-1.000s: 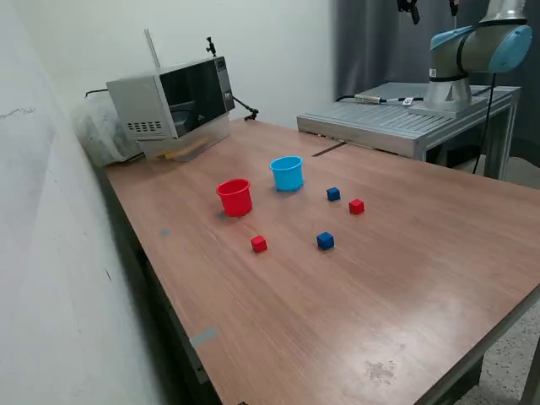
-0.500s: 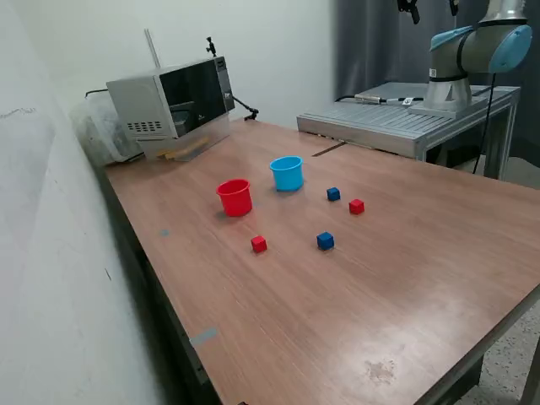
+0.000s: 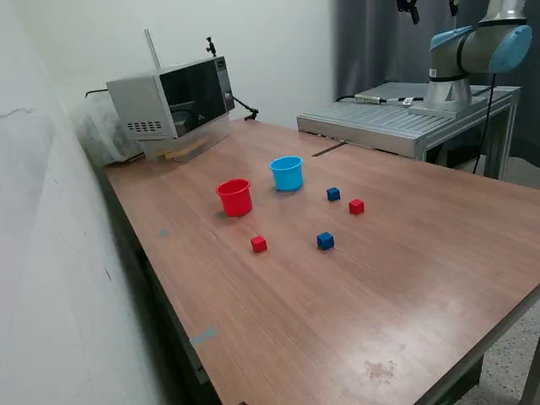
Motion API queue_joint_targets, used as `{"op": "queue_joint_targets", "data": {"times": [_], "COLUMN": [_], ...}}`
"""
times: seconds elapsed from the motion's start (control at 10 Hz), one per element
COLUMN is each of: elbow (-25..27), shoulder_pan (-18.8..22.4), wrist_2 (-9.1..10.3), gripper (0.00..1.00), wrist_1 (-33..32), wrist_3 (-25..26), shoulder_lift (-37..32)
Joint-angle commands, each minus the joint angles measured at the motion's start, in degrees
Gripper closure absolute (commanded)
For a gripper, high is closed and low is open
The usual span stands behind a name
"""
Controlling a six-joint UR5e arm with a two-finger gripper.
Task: Place red objects in the red bin, and blue objects in the blue bin.
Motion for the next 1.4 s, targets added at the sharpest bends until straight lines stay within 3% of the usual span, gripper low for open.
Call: {"op": "queue_joint_targets", "data": {"times": [0.0,0.4,0.6,0.7,0.8,1.1,1.3], "elbow": [-0.38,-1.51,-7.64,-10.89,-13.19,-18.56,-18.92], "shoulder_pan": [0.36,0.28,0.37,0.46,1.76,4.06,4.15], "wrist_2": [0.32,0.23,0.93,4.5,5.84,5.77,5.5], "gripper": [0.0,0.0,0.0,0.0,0.0,0.0,0.0], "wrist_1": [-0.41,-11.02,-14.01,-17.51,-21.64,-29.39,-38.24], "wrist_3": [0.4,0.93,1.28,1.19,1.19,1.72,1.72], "shoulder_lift": [0.19,1.41,5.88,7.82,9.32,16.94,24.58]}}
